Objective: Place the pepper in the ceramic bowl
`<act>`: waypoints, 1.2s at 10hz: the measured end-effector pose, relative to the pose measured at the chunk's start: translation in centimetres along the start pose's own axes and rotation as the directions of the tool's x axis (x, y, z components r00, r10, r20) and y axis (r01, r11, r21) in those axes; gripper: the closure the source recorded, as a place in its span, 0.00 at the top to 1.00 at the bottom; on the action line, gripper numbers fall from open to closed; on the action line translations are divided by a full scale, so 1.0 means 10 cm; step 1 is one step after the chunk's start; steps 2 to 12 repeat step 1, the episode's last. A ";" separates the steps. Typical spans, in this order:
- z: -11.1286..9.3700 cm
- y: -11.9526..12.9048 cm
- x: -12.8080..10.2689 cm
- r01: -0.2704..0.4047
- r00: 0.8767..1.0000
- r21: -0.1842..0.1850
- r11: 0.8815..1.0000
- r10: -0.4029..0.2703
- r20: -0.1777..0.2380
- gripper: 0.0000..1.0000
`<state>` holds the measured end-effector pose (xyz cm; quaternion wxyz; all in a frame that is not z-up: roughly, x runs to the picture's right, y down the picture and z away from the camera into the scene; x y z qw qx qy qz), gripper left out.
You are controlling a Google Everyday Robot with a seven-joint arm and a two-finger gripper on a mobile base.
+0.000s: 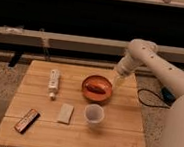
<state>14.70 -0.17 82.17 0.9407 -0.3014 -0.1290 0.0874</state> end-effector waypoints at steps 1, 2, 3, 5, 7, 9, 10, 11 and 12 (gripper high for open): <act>0.00 -0.01 -0.03 0.003 1.000 0.001 1.000 -0.003 0.002 0.80; 0.00 -0.01 -0.03 0.003 1.000 0.001 1.000 -0.003 0.002 0.80; 0.00 -0.01 -0.03 0.003 1.000 0.001 1.000 -0.003 0.002 0.80; 0.00 -0.01 -0.03 0.003 1.000 0.001 1.000 -0.003 0.002 0.80; 0.00 -0.01 -0.03 0.003 1.000 0.001 1.000 -0.003 0.002 0.80; 0.00 -0.01 -0.03 0.003 1.000 0.001 1.000 -0.003 0.002 0.80; 0.00 -0.01 -0.03 0.003 1.000 0.001 1.000 -0.003 0.002 0.80; 0.00 -0.01 -0.03 0.003 1.000 0.001 1.000 -0.003 0.002 0.80; 0.00 -0.01 -0.03 0.003 1.000 0.001 1.000 -0.003 0.002 0.80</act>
